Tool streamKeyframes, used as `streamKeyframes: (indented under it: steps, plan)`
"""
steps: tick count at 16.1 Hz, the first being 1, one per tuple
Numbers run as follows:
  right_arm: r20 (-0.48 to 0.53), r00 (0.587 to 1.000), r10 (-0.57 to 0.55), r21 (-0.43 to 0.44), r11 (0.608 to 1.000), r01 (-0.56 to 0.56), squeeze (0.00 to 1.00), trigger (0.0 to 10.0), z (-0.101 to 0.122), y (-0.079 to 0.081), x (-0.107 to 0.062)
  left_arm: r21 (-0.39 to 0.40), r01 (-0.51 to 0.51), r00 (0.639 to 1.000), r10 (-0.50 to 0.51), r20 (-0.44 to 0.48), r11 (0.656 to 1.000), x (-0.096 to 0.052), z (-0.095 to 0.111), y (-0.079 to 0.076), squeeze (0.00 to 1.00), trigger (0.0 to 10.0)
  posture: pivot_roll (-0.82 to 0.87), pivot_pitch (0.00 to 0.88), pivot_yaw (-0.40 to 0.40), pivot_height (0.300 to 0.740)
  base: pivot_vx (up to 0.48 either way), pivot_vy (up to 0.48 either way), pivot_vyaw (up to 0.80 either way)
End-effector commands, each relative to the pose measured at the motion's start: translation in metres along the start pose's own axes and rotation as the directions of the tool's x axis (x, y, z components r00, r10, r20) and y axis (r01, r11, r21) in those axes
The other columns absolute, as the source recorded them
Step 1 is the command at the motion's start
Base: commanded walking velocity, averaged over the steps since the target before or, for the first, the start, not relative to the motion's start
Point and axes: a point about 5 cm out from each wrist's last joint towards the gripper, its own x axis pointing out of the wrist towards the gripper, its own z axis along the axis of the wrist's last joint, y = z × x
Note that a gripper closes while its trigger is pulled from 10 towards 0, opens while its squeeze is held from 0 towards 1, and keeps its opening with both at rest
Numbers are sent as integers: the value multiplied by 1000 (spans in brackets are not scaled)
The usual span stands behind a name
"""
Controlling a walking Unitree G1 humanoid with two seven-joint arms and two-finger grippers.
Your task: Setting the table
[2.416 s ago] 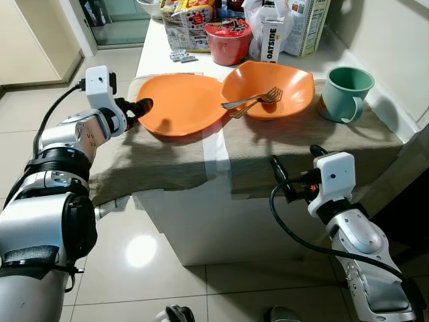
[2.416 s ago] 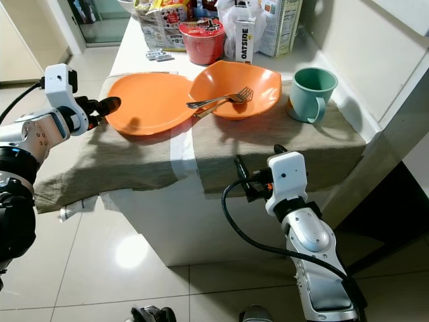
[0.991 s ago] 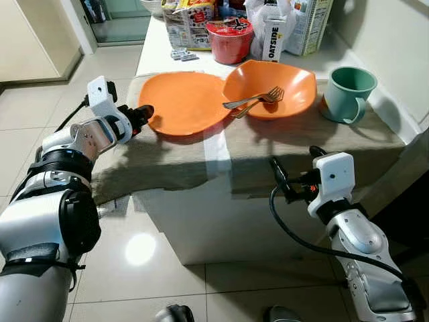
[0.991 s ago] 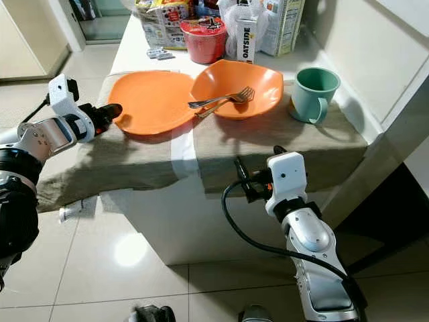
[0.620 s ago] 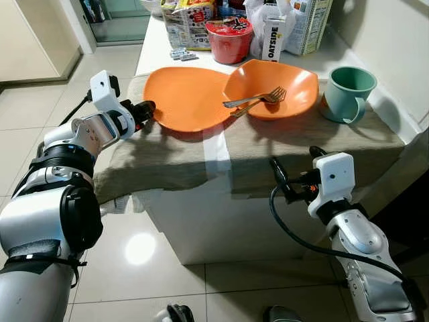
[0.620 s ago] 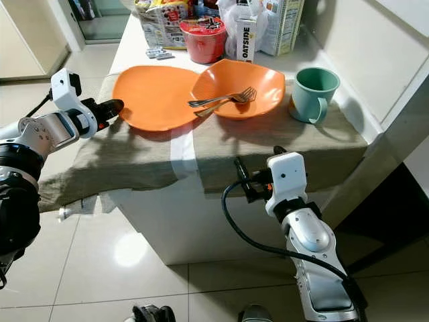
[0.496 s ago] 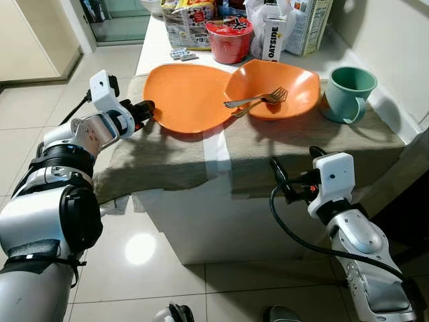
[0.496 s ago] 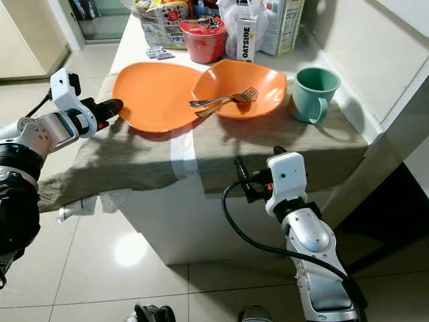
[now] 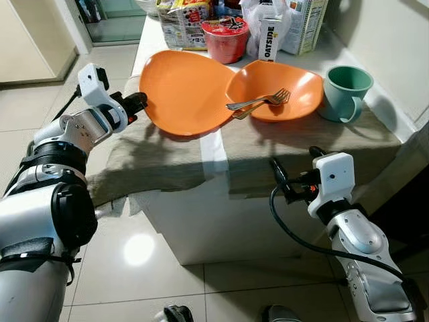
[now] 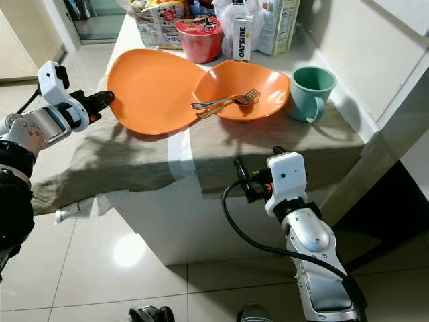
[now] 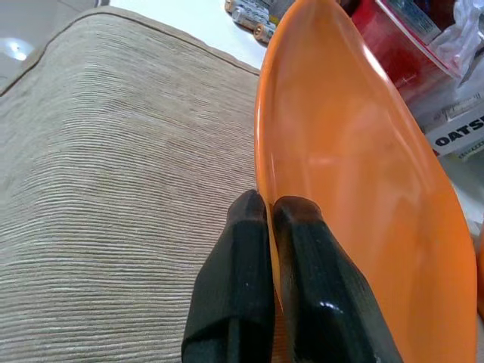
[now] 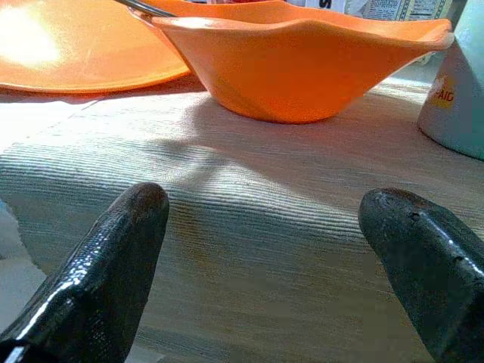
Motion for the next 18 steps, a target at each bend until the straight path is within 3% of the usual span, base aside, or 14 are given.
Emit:
streamKeyframes:
  steps: [1,8,10,12,15,18]
  plan:
    - [10,1000,1,-2,1000,-1,0,10000,3,0,-1,18,-65,996,63,60,998,-6,15,8,0,0,-267,90,75,740,0,0,0]
    - [7,1000,3,1,1000,-3,0,10000,2,-1,-1,33,-87,984,81,156,996,-12,38,6,0,0,-266,92,70,740,0,0,0]
    - [6,1000,5,2,1000,-5,0,10000,2,0,-2,44,-87,990,82,111,995,-9,30,6,0,0,-263,94,72,740,0,0,0]
    - [3,1000,7,5,1000,-7,0,10000,1,1,-3,37,-138,990,138,-3,990,-9,7,17,0,0,-265,91,77,740,0,0,0]
    - [-2,1000,6,6,1000,-6,0,10000,0,2,-4,36,-149,984,151,-95,988,-10,-12,24,0,0,-265,89,82,740,0,0,0]
    - [-7,1000,7,7,1000,-7,0,10000,-1,2,-5,41,-136,978,141,-152,990,-13,-19,26,0,0,-256,86,86,740,0,0,0]
